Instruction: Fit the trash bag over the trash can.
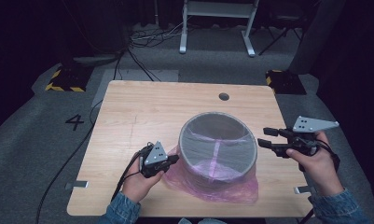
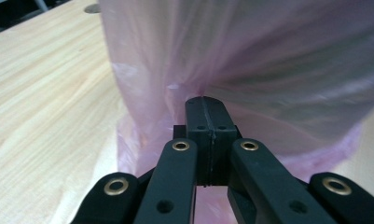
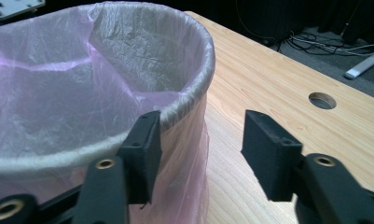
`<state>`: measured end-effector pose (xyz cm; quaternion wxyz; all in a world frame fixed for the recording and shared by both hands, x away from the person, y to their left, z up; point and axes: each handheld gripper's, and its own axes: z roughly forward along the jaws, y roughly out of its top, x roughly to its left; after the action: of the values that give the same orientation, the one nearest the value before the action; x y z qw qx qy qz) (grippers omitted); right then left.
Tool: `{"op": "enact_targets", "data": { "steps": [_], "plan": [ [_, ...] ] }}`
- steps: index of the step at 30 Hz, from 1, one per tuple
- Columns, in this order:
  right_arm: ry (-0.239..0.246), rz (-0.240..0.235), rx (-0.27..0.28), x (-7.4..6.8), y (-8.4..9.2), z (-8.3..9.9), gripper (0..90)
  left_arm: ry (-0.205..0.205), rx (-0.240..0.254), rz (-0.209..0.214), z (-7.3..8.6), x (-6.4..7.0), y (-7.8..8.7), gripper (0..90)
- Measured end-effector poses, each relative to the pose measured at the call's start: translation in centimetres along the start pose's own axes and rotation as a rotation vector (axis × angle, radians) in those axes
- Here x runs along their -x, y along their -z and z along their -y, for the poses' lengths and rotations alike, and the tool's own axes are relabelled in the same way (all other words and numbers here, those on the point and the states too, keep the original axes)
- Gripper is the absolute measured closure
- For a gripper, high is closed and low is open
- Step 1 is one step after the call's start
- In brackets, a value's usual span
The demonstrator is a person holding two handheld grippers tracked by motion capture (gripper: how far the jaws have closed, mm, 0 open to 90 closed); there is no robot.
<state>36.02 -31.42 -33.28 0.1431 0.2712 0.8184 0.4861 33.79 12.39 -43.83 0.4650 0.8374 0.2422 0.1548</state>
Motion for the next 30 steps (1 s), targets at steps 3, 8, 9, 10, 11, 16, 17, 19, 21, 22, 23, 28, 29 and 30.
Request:
{"op": "enact_targets", "data": {
  "steps": [3,8,9,10,11,16,17,19,21,22,23,28,29,30],
  "plan": [
    [-0.006,0.001,0.002,0.0,0.2,-0.6,55.5,0.013,-0.001,-0.021,-0.1,-0.9,-0.6,89.9],
    [0.009,0.006,-0.003,-0.5,0.3,-1.7,55.1,0.053,0.02,-0.041,-0.3,-1.3,-0.6,70.4],
    [0.013,0.008,0.0,-0.6,0.2,-1.9,54.3,0.045,0.01,-0.05,-0.3,-1.2,-0.5,62.1],
    [0.015,0.011,0.0,-0.6,0.2,-2.2,53.2,0.032,-0.015,-0.068,-0.1,-1.1,-0.6,55.1],
    [0.017,0.012,0.002,-0.6,0.1,-2.5,51.6,0.026,-0.039,-0.083,0.1,-1.0,-0.6,48.3],
    [0.011,0.025,0.018,-0.6,-0.5,-3.9,45.5,0.063,-0.056,-0.145,1.3,-1.1,0.1,33.4],
    [0.009,0.026,0.019,-0.7,-0.6,-4.2,44.5,0.073,-0.055,-0.155,1.6,-1.3,0.4,32.2],
    [0.014,0.031,0.019,-0.9,-1.0,-4.9,42.1,0.093,-0.061,-0.177,2.3,-1.7,1.0,31.0],
    [0.023,0.026,0.014,-1.3,-1.4,-5.6,40.0,0.106,-0.069,-0.187,3.1,-2.1,1.4,29.6],
    [0.026,0.018,0.016,-1.5,-1.7,-6.0,38.5,0.111,-0.079,-0.195,3.6,-2.2,1.6,28.9],
    [0.025,0.014,0.018,-1.7,-2.0,-6.4,37.3,0.103,-0.096,-0.206,4.1,-2.4,1.8,27.7],
    [0.037,-0.001,0.025,-2.8,-3.5,-7.8,33.5,0.112,-0.157,-0.237,6.1,-3.5,2.3,25.7],
    [0.042,-0.006,0.025,-3.0,-3.9,-8.1,33.1,0.124,-0.163,-0.241,6.6,-3.9,2.4,25.7],
    [0.045,-0.012,0.021,-3.3,-4.3,-8.4,32.8,0.133,-0.164,-0.24,6.8,-4.1,2.5,25.6]
  ]
}}
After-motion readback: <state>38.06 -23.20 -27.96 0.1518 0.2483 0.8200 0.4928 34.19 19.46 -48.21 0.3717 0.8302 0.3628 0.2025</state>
